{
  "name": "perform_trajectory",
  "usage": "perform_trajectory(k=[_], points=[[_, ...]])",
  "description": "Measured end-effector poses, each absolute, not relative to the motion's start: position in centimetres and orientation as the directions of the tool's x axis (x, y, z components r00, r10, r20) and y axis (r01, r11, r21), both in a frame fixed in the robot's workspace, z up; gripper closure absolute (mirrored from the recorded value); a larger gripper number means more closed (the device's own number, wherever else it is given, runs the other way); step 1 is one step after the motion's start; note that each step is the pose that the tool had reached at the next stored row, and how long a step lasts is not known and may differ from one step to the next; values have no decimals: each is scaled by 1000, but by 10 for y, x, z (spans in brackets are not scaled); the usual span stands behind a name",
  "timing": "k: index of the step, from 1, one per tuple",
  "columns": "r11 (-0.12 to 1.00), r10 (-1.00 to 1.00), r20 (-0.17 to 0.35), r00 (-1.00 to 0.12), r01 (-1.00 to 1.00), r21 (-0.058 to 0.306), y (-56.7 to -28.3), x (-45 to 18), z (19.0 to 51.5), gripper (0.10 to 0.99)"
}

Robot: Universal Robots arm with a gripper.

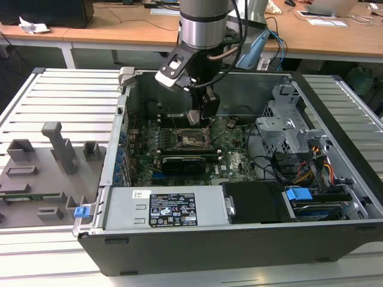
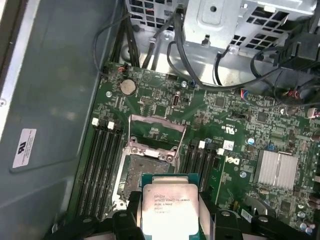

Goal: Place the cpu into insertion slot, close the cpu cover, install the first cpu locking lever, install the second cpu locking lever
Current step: 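Place the cpu into insertion slot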

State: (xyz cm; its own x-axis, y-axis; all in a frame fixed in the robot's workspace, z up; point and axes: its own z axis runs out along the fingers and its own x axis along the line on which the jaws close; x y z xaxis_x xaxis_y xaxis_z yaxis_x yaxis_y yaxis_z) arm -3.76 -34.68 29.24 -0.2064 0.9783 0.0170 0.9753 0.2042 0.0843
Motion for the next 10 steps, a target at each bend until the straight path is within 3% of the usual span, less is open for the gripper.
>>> perform_trajectory(k=[10], points=[[158, 987, 17, -160, 984, 84, -347, -47, 287, 545]])
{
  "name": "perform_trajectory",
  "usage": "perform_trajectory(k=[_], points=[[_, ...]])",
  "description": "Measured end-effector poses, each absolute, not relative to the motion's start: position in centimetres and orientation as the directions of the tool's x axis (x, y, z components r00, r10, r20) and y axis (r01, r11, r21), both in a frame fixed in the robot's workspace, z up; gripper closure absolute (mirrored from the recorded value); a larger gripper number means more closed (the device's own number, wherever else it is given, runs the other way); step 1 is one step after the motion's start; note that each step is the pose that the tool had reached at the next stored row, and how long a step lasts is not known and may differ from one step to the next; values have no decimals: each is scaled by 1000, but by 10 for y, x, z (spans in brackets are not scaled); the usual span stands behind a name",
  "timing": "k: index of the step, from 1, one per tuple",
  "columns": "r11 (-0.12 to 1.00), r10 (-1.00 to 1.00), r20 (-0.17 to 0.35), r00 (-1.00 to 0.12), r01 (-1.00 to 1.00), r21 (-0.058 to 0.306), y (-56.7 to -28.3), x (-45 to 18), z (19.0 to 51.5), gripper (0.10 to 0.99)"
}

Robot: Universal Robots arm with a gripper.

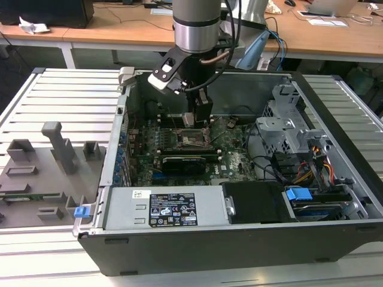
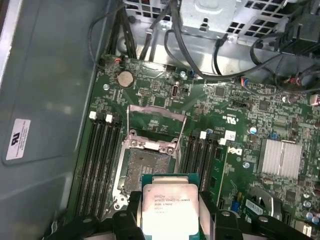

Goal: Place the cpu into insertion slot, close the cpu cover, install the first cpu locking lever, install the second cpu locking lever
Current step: 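Place the cpu into insertion slot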

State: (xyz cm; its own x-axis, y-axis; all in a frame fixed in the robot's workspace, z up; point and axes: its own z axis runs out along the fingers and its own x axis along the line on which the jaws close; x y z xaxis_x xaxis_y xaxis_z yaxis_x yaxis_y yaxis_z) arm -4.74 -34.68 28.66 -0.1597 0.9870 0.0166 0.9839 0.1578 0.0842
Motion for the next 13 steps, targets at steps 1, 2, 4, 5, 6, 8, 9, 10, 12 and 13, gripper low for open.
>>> perform_trajectory(k=[1, 2, 4, 5, 6, 8, 9, 10, 12, 13], points=[[146, 989, 17, -148, 986, 84, -347, -47, 286, 545], [135, 990, 17, -137, 987, 84, -347, -48, 286, 545], [95, 995, 17, -97, 992, 84, -347, -48, 284, 545], [83, 996, 17, -85, 993, 84, -347, -48, 284, 545], [72, 997, 17, -74, 994, 84, -347, -48, 283, 545], [57, 998, 17, -58, 995, 84, -347, -48, 283, 545], [56, 998, 17, -57, 995, 84, -347, -48, 282, 545], [55, 998, 17, -57, 995, 84, -347, -48, 281, 545], [55, 998, 17, -56, 995, 84, -347, -48, 280, 545], [55, 998, 16, -56, 995, 84, -347, -48, 280, 545]])
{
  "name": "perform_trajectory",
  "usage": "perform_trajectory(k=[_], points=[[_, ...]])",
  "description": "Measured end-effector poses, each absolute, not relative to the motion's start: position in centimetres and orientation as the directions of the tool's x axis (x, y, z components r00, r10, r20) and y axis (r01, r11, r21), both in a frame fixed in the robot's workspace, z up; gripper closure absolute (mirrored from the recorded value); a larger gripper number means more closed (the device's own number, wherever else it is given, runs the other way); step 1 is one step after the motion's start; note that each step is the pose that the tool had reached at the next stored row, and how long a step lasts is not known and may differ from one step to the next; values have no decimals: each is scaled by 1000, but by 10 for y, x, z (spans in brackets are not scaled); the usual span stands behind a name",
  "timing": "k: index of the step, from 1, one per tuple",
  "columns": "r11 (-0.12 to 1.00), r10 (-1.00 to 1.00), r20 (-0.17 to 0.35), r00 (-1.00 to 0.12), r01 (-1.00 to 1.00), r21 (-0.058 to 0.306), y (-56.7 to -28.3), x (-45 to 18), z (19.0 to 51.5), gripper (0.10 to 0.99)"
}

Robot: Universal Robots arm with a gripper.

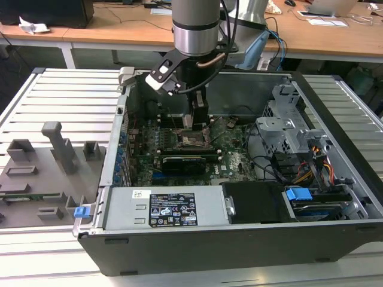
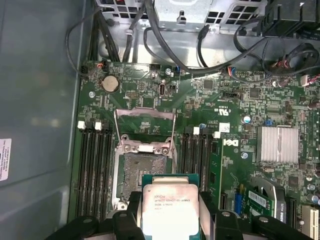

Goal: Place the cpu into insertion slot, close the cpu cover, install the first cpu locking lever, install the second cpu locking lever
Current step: 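Place the cpu into insertion slot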

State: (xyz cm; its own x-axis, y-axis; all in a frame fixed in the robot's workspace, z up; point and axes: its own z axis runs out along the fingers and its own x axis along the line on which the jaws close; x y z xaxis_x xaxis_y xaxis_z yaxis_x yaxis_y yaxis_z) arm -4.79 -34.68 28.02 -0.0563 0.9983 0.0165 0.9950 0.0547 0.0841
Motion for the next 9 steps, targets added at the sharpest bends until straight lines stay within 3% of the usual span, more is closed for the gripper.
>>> perform_trajectory(k=[9], points=[[53, 998, 17, -55, 995, 84, -347, -48, 277, 545]])
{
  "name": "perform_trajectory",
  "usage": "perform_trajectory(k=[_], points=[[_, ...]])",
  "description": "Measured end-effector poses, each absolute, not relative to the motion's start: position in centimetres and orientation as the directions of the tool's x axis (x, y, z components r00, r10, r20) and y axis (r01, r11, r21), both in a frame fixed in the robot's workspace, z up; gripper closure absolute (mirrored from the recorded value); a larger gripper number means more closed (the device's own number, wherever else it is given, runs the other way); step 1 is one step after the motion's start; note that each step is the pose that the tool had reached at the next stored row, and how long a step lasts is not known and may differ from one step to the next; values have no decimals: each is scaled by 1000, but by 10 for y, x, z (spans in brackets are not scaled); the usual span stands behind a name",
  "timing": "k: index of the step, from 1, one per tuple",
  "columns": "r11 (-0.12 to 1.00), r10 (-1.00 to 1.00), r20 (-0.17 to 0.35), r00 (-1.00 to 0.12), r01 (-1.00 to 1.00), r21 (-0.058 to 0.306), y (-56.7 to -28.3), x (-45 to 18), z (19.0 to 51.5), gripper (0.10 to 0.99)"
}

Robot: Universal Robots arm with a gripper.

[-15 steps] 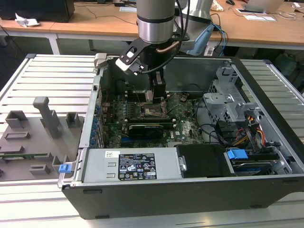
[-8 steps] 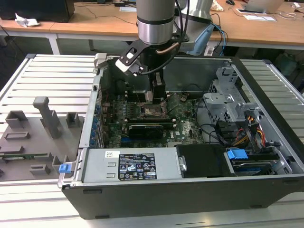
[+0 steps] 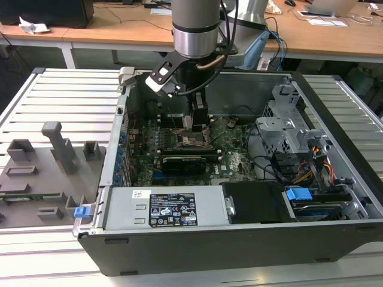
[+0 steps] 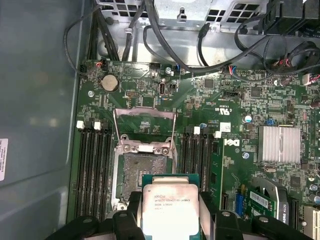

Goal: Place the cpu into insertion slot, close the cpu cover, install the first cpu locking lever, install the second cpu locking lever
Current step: 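Place the cpu into insertion slot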

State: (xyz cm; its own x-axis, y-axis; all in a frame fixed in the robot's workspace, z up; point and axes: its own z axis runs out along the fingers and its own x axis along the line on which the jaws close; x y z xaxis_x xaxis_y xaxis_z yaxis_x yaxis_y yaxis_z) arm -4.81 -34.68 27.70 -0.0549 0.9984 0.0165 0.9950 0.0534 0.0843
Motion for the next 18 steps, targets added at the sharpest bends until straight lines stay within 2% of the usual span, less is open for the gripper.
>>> perform_trajectory(k=[8, 18], points=[[1, 1000, 17, -2, 996, 84, -346, -48, 274, 545], [-2, 1000, 18, 0, 996, 84, -346, -48, 267, 545]])
